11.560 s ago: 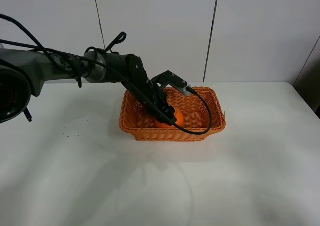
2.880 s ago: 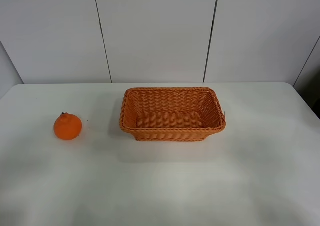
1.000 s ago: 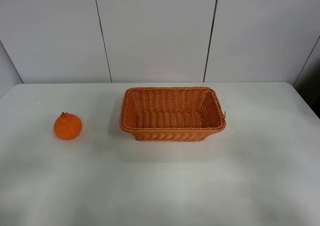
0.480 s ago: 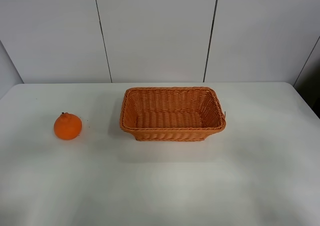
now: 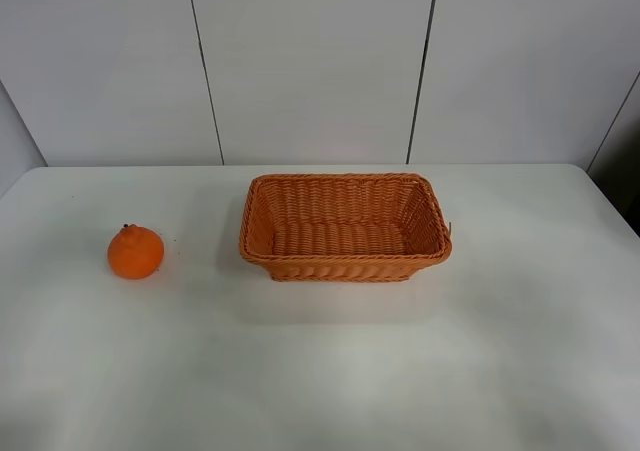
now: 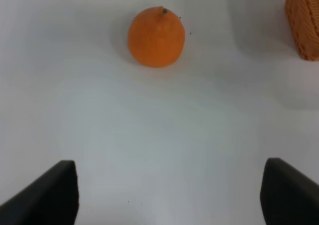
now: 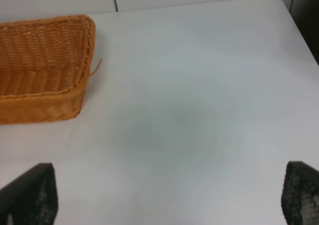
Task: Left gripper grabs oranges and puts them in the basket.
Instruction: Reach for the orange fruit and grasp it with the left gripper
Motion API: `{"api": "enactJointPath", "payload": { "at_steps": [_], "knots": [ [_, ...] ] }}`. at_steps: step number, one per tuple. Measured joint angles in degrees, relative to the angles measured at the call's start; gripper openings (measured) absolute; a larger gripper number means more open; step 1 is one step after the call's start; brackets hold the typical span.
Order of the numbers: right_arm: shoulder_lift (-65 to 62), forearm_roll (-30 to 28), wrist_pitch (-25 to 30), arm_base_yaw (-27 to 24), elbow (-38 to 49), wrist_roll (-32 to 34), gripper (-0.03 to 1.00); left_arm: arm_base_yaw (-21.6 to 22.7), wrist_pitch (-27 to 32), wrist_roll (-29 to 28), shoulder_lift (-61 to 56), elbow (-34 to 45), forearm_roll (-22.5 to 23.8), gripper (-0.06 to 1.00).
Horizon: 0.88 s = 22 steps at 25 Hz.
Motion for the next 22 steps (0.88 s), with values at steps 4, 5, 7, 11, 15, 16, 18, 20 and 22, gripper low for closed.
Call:
{"api": "enactJointPath", "payload": {
  "at_steps": [4, 5, 7, 11, 15, 16, 18, 20, 22],
  "knots": [
    [0.0, 0.0, 0.0, 0.0, 0.0, 0.0, 0.69, 0.0, -3.6, 0.0, 3.5, 0.0, 0.1, 0.85],
    [0.0, 0.0, 0.0, 0.0, 0.0, 0.0, 0.69, 0.0, -4.5, 0.0, 3.9, 0.0, 0.1, 0.85],
    [0.0, 0.0, 0.0, 0.0, 0.0, 0.0, 0.69, 0.0, -5.9, 0.1, 4.3, 0.0, 0.1, 0.85],
    [0.0, 0.0, 0.0, 0.0, 0.0, 0.0, 0.69, 0.0, -7.4, 0.1, 4.4, 0.0, 0.1, 0.85],
    [0.0, 0.0, 0.0, 0.0, 0.0, 0.0, 0.69, 0.0, -9.8, 1.0, 6.7, 0.0, -1.3, 0.88],
    [0.0, 0.0, 0.0, 0.0, 0.0, 0.0, 0.69, 0.0, -10.0, 1.8, 8.0, 0.0, -2.1, 0.89],
    [0.0, 0.0, 0.0, 0.0, 0.0, 0.0, 0.69, 0.0, -10.9, 3.3, 11.7, 0.0, -3.2, 0.90],
    [0.0, 0.0, 0.0, 0.0, 0.0, 0.0, 0.69, 0.0, -13.1, 5.3, 15.4, 0.0, -4.2, 0.90],
    [0.0, 0.0, 0.0, 0.0, 0.0, 0.0, 0.69, 0.0, -16.3, 7.4, 19.3, 0.0, -4.5, 0.90]
  ]
}}
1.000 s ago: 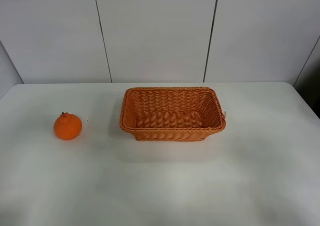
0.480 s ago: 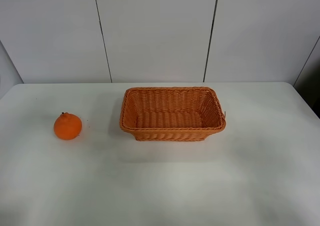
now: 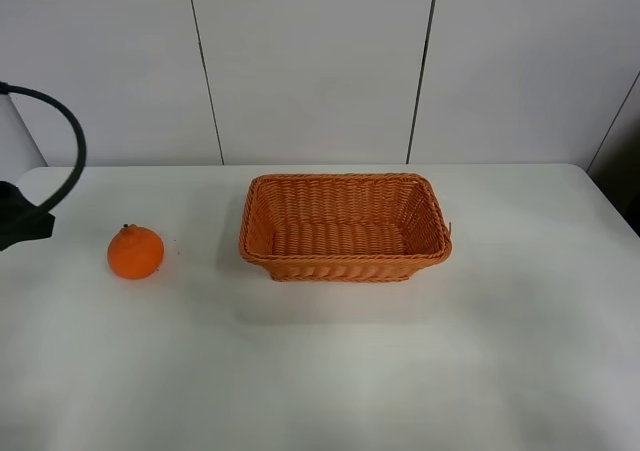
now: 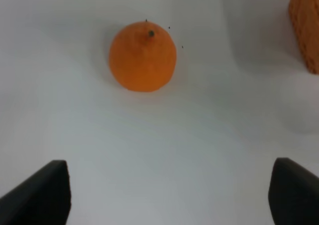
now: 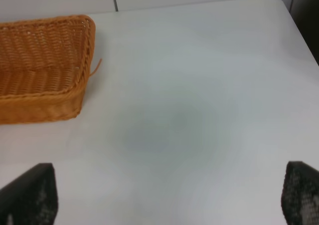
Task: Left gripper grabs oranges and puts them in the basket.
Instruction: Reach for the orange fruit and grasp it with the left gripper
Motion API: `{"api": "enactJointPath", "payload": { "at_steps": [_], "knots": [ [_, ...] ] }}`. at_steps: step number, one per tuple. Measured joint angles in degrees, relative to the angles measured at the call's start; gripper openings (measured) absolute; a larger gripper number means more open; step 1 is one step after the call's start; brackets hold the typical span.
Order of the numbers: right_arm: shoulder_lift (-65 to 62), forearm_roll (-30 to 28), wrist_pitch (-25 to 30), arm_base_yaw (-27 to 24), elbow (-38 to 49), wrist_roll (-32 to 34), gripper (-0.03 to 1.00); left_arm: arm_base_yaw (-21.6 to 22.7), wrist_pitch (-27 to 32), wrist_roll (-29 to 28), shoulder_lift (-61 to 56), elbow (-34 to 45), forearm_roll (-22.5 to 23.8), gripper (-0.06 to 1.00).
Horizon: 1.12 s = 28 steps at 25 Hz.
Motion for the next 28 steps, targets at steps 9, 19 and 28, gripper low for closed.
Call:
{"api": "enactJointPath", "payload": {
  "at_steps": [9, 19, 28],
  "knots": [
    [0.0, 0.0, 0.0, 0.0, 0.0, 0.0, 0.69, 0.0, -9.7, 1.8, 15.4, 0.0, -0.7, 0.90],
    [0.0, 0.0, 0.0, 0.0, 0.0, 0.0, 0.69, 0.0, -19.5, 2.0, 27.7, 0.0, -0.8, 0.90],
    [0.0, 0.0, 0.0, 0.0, 0.0, 0.0, 0.69, 0.0, -25.8, 2.8, 35.6, -1.3, -0.8, 0.90]
  ]
}}
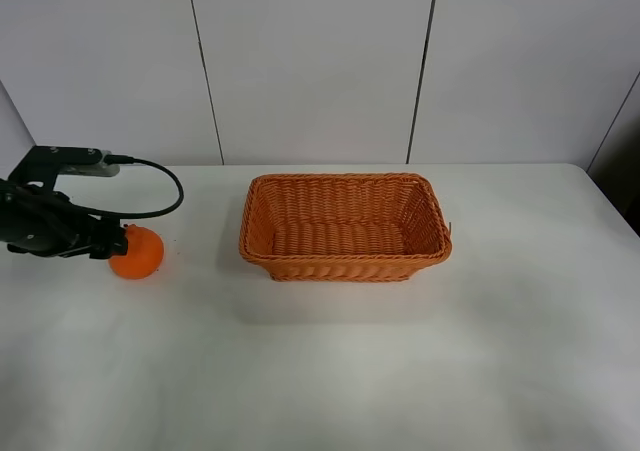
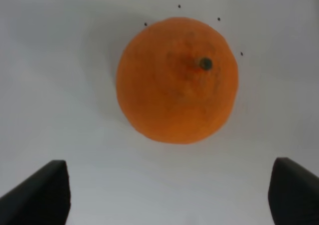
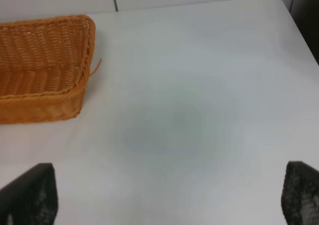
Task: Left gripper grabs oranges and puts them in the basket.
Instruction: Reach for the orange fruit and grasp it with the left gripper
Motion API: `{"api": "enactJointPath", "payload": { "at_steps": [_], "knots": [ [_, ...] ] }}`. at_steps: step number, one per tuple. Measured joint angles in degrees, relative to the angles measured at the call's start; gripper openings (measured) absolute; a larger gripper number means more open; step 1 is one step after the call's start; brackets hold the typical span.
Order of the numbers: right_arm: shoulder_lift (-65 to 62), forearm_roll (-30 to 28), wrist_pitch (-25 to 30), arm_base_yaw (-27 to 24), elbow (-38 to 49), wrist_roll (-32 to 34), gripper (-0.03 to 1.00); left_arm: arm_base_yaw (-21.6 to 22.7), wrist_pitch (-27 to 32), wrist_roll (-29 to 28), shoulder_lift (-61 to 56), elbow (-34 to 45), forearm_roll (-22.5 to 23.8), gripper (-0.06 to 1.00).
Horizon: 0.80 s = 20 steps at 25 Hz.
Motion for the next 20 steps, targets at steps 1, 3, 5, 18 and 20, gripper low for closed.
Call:
{"api": "enactJointPath", "payload": {
  "at_steps": [1, 3, 5, 18, 20],
  "knots": [
    [0.0, 0.0, 0.0, 0.0, 0.0, 0.0, 0.69, 0.0, -0.1, 0.5, 1.0, -0.6, 0.0, 0.90],
    [0.0, 0.0, 0.0, 0.0, 0.0, 0.0, 0.69, 0.0, -0.1, 1.5, 2.6, -2.3, 0.0, 0.90],
    [0.0, 0.0, 0.0, 0.0, 0.0, 0.0, 0.69, 0.0, -0.1, 2.4, 4.2, -4.0, 0.0, 0.90],
    [0.0, 0.0, 0.0, 0.0, 0.0, 0.0, 0.69, 0.0, 1.2, 4.8, 16.5, -11.1, 0.0, 0.90],
    [0.0, 0.0, 0.0, 0.0, 0.0, 0.0, 0.69, 0.0, 1.2, 4.9, 17.9, -12.0, 0.0, 0.90]
  ]
}}
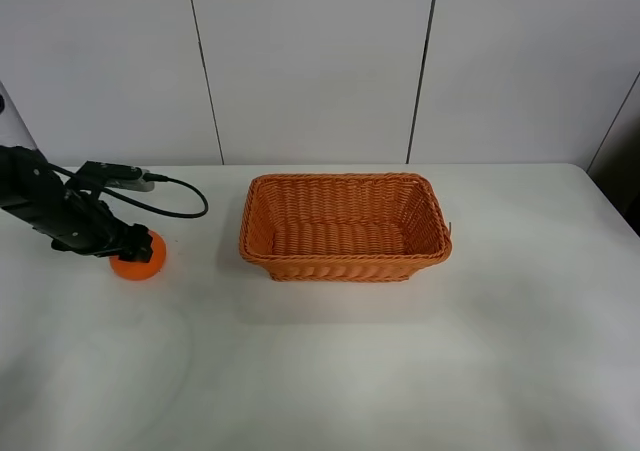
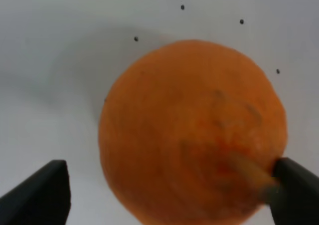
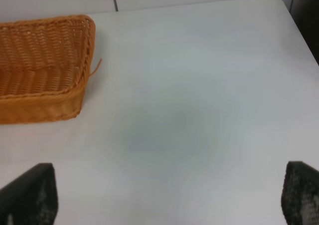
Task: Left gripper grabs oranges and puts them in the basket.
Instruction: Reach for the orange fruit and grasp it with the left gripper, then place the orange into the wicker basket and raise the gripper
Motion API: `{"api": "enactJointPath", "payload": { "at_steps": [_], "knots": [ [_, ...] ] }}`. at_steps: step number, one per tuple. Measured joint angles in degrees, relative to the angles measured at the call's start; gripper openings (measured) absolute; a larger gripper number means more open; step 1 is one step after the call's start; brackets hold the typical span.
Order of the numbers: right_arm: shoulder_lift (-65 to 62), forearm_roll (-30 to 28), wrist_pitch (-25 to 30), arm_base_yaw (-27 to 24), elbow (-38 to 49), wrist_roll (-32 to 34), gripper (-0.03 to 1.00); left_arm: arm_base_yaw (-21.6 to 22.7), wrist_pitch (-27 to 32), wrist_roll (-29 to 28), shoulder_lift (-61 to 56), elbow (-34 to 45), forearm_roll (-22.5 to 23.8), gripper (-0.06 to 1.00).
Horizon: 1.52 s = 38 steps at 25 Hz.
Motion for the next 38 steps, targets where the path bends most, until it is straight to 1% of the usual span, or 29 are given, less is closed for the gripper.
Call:
{"api": "enactJointPath", "payload": {
  "at_steps": [3, 6, 7, 9, 12, 14, 15, 19, 21, 26, 30, 33, 38],
  "knots": [
    [0.0, 0.0, 0.0, 0.0, 0.0, 0.0, 0.69, -0.1, 0.0, 0.1, 1.9, -0.9, -0.2, 0.89],
    [0.0, 0.0, 0.0, 0.0, 0.0, 0.0, 0.69, -0.1, 0.2, 0.2, 2.5, -1.1, -0.3, 0.82],
    [0.0, 0.0, 0.0, 0.0, 0.0, 0.0, 0.69, -0.1, 0.2, 0.3, 2.5, -1.1, -0.4, 0.76],
    [0.0, 0.0, 0.0, 0.0, 0.0, 0.0, 0.69, -0.1, 0.2, 0.5, 2.5, -1.2, -0.4, 0.60],
    [0.0, 0.0, 0.0, 0.0, 0.0, 0.0, 0.69, -0.1, 1.1, 0.7, 2.5, -1.4, -0.4, 0.26],
    [0.0, 0.0, 0.0, 0.0, 0.0, 0.0, 0.69, -0.1, 2.1, 0.8, 2.5, -1.6, -0.4, 0.15],
    [0.0, 0.0, 0.0, 0.0, 0.0, 0.0, 0.69, -0.1, 2.8, 0.8, 2.5, -1.7, -0.4, 0.13],
    [0.0, 0.0, 0.0, 0.0, 0.0, 0.0, 0.69, -0.1, 5.2, 0.8, 0.8, -1.7, -0.4, 0.13],
    [0.0, 0.0, 0.0, 0.0, 0.0, 0.0, 0.69, -0.1, 6.2, 0.6, -1.3, -1.7, -0.4, 0.13],
    [0.0, 0.0, 0.0, 0.0, 0.0, 0.0, 0.69, -0.1, 10.8, -0.6, -10.0, -1.9, -0.6, 0.13],
    [0.0, 0.0, 0.0, 0.0, 0.0, 0.0, 0.69, -0.4, 17.5, -0.6, -16.3, -4.7, -3.9, 0.13],
    [0.0, 0.0, 0.0, 0.0, 0.0, 0.0, 0.69, -2.7, 20.9, -0.6, -19.8, -7.3, -4.9, 0.13],
    [0.0, 0.0, 0.0, 0.0, 0.0, 0.0, 0.69, -11.0, 24.1, -1.4, -21.6, -11.0, -5.1, 0.13]
  ]
}}
